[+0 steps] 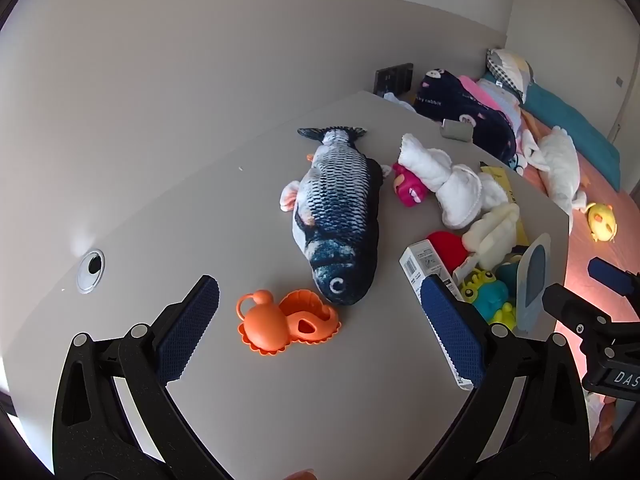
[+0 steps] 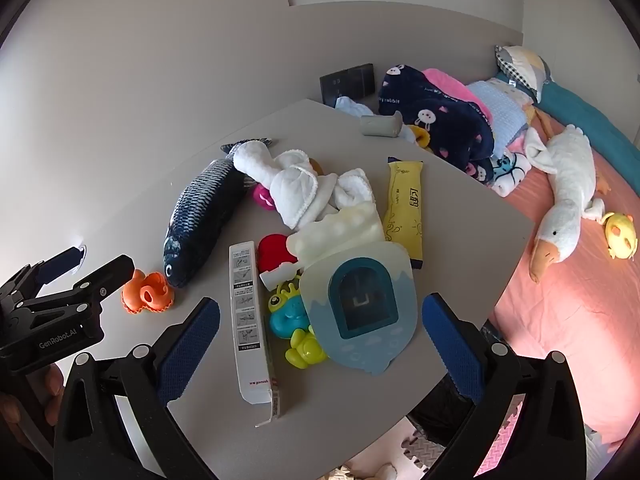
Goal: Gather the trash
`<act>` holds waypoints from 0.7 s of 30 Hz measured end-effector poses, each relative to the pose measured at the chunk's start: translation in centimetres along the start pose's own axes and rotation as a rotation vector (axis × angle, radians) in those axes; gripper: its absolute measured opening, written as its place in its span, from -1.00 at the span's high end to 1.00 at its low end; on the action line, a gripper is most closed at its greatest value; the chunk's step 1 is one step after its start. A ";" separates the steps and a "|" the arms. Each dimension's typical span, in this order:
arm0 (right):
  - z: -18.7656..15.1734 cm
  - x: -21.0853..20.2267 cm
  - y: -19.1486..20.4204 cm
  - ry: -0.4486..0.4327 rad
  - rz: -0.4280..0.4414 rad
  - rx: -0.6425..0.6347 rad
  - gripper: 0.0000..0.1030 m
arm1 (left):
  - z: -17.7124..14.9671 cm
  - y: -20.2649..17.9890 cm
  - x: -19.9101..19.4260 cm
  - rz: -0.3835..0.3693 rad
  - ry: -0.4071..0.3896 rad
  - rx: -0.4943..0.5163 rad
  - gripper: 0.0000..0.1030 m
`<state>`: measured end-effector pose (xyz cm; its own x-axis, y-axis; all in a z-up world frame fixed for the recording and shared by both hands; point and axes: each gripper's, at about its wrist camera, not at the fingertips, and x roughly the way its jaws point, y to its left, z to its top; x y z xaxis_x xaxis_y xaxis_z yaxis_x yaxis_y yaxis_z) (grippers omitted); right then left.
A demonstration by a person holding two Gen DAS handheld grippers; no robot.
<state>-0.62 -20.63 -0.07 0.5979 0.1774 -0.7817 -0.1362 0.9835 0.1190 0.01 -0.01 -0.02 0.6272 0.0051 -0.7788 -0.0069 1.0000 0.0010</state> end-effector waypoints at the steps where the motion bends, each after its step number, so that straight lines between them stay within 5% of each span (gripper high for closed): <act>1: 0.0 0.1 0.0 0.002 0.000 0.000 -0.96 | 0.0 0.0 0.0 0.000 0.000 -0.001 -0.89; 21: 0.2 0.2 0.1 0.005 -0.001 0.001 -0.96 | 0.0 0.1 0.0 -0.012 0.001 0.000 -0.89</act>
<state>-0.38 -20.52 -0.14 0.5944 0.1764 -0.7846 -0.1349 0.9837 0.1190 0.01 0.09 -0.01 0.6262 -0.0067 -0.7797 0.0005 1.0000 -0.0083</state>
